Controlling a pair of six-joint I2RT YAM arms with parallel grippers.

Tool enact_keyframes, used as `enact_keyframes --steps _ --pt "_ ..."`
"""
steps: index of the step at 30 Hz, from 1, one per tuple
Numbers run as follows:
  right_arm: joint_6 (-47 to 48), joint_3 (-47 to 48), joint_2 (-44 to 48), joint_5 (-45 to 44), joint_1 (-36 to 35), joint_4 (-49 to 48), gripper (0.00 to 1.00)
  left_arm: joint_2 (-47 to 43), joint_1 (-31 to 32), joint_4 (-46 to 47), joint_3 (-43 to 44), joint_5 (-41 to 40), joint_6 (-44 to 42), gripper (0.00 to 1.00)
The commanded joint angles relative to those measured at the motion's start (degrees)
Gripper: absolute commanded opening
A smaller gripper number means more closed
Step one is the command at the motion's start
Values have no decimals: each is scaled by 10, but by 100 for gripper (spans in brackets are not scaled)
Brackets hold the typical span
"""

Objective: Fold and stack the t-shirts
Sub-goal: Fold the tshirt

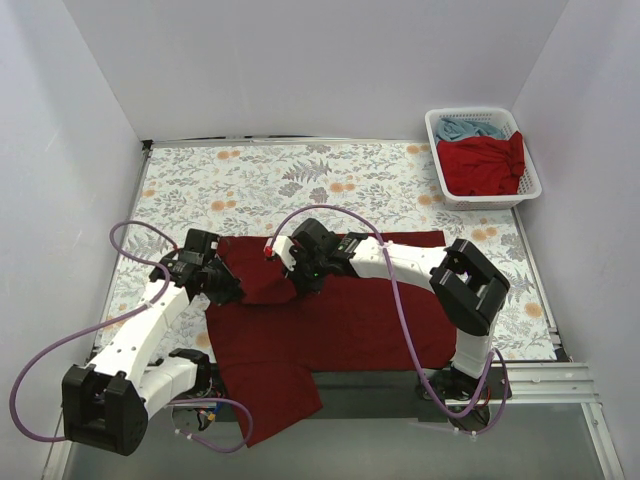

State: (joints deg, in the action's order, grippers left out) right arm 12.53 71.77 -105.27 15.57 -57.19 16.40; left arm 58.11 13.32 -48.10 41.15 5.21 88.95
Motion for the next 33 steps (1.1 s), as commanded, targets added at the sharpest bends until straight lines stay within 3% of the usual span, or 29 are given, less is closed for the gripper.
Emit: enact_keyframes --steps 1,13,24,33 --pt "28 2 24 -2 -1 19 1 -11 3 -39 -23 32 25 0" --pt "55 14 16 -2 -1 55 1 3 4 -37 -74 -2 26 0" --pt "65 35 30 -1 -1 93 1 24 4 -30 -61 -25 29 1" --pt "66 54 21 55 -2 128 1 38 6 -27 -60 -27 25 2"
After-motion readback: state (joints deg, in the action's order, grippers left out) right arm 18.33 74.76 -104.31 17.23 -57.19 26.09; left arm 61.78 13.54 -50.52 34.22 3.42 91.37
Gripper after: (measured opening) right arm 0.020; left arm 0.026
